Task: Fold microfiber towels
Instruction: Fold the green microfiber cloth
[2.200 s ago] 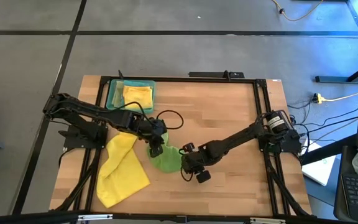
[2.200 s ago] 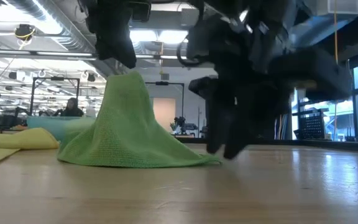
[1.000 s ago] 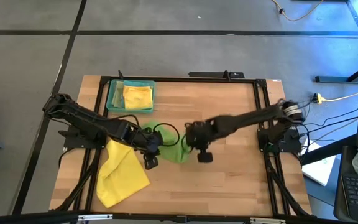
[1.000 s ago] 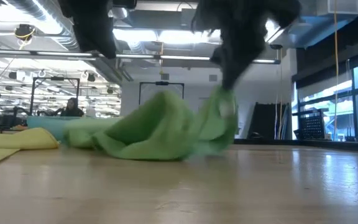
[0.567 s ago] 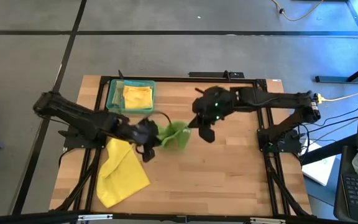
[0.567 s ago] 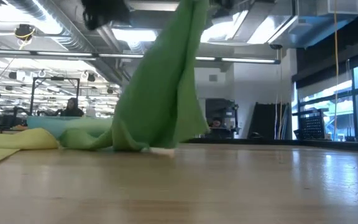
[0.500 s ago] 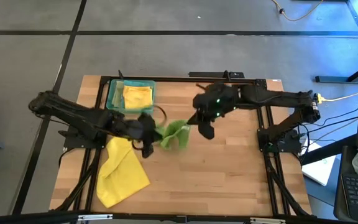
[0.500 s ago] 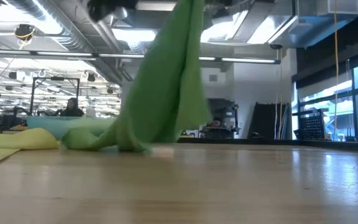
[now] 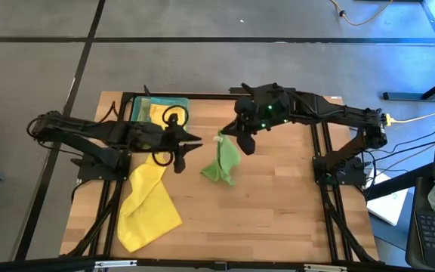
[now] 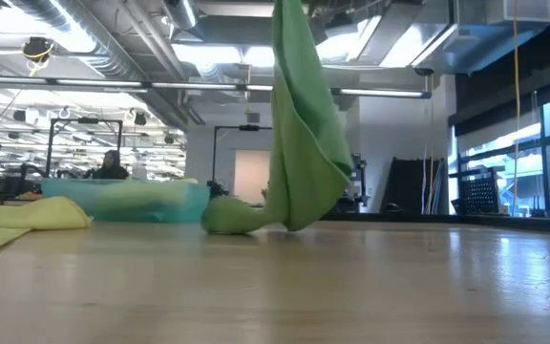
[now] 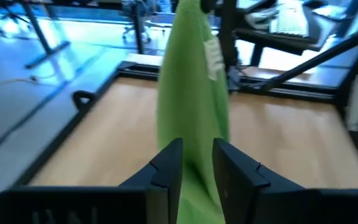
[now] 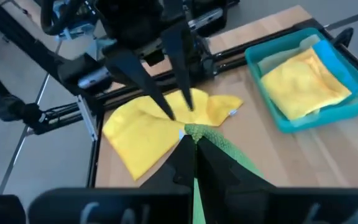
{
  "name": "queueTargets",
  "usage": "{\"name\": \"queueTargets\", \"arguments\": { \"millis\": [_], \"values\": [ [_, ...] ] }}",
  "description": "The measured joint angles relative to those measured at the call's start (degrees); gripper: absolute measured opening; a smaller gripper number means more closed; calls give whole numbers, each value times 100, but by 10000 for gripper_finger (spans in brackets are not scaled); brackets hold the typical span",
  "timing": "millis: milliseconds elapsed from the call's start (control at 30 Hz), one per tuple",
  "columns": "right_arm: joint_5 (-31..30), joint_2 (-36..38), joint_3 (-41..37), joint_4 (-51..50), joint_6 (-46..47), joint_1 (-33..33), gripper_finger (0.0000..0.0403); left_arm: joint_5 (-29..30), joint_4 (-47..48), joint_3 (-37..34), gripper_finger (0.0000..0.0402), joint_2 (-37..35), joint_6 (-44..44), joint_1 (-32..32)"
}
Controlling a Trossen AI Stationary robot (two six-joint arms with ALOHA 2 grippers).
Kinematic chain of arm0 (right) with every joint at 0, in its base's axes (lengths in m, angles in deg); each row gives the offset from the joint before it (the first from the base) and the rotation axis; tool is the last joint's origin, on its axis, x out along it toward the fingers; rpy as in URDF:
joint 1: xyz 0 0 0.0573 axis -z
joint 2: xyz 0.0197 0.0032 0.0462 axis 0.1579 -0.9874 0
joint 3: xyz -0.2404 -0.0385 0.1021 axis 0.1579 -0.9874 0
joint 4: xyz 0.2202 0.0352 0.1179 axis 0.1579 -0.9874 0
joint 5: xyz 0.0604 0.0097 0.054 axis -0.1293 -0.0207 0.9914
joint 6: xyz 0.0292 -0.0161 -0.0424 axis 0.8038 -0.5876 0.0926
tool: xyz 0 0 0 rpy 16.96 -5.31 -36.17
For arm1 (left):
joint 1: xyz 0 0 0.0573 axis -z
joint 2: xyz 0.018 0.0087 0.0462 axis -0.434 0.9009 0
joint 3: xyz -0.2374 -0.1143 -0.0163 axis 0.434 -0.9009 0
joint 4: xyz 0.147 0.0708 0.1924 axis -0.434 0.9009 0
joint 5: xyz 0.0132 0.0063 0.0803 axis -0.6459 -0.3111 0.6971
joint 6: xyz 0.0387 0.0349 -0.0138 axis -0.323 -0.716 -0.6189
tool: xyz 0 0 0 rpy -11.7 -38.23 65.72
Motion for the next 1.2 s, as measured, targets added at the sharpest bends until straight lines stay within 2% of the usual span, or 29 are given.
{"name": "queueTargets", "arguments": {
  "millis": [200, 367, 433, 600, 767, 867, 1033, 1200],
  "values": [
    [11, -101, -2, 281, 2, 90, 9, 20, -43, 0, 98, 28, -259, -483],
    [-193, -98, 0, 443, 127, 160, 9, 295, 172, 0, 97, -174, -373, -997],
    [-210, -100, 0, 501, 287, 213, 9, 48, 76, -7, 98, -267, -168, -1183],
    [43, -118, 0, 616, 307, 268, 9, -846, -1059, -2, 100, -348, 315, -1303],
    [376, -194, 2, 621, 308, 268, 10, -885, -1896, 2, 100, -348, 413, -1201],
    [376, -269, 0, 613, 308, 268, 10, -1046, -1962, 2, 100, -308, 461, -1189],
    [414, -355, 0, 647, 302, 281, 10, -1691, -1854, 1, 100, -151, 758, -1160],
    [491, -399, 0, 801, 318, 326, 10, -1736, -1744, -5, 100, 44, 731, -1000]
  ]
}}
